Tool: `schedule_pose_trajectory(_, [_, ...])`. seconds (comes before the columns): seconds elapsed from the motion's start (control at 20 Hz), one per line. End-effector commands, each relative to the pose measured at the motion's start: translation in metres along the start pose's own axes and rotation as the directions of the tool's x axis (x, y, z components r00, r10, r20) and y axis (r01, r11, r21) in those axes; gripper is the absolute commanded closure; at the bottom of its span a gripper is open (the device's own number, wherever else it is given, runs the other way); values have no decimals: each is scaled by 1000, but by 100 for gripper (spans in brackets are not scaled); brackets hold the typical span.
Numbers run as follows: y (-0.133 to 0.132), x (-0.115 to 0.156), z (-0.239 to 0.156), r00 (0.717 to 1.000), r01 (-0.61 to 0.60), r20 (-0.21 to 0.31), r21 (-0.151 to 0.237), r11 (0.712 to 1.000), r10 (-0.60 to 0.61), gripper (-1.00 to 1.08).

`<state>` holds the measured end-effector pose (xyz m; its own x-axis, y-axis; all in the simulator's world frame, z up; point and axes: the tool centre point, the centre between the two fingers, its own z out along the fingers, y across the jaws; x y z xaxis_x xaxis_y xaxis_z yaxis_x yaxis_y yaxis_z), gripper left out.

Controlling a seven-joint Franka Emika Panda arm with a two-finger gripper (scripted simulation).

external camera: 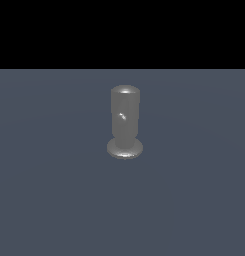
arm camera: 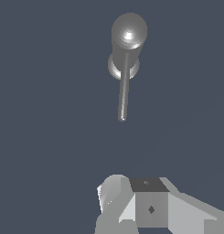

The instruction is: Turn on the faucet by rotating a designated handle.

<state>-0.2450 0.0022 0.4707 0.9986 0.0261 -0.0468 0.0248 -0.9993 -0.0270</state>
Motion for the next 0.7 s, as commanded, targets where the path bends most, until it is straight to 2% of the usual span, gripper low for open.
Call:
schedule_pose_trajectory(0.0, [0,0,0,1000,0,0,0,1000,0,108])
schedule_pose_trajectory(0.3, [-2,1,9,1000,-3,-2,-1,1000,3,108])
schedule_pose_trajectory(0.65, [-7,7,40,1000,-14,-8,-4,1000,14,108])
